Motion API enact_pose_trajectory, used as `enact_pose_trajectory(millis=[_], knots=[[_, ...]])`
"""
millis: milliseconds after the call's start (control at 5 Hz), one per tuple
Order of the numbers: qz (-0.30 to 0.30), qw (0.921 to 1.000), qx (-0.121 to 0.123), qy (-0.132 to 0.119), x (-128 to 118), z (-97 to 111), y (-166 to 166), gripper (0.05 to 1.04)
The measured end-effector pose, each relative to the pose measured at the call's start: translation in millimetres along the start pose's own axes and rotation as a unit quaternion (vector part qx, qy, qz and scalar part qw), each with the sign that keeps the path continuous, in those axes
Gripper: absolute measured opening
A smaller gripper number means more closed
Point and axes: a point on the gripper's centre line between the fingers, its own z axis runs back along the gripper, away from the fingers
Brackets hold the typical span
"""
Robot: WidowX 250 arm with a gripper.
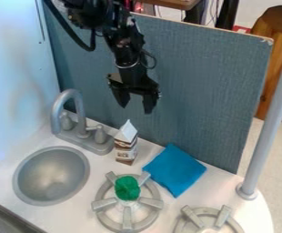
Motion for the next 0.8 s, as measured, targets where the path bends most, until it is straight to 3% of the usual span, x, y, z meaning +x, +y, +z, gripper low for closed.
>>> enact_pose_trajectory(millis=[400,600,800], knots=[[0.024,0.9984,0.003,0.051,-32,-26,2,1.001],[0.038,0.9972,0.005,0.065,-49,-32,4,1.001],[0.095,0.9940,0.013,0.052,-63,-32,10,1.001]])
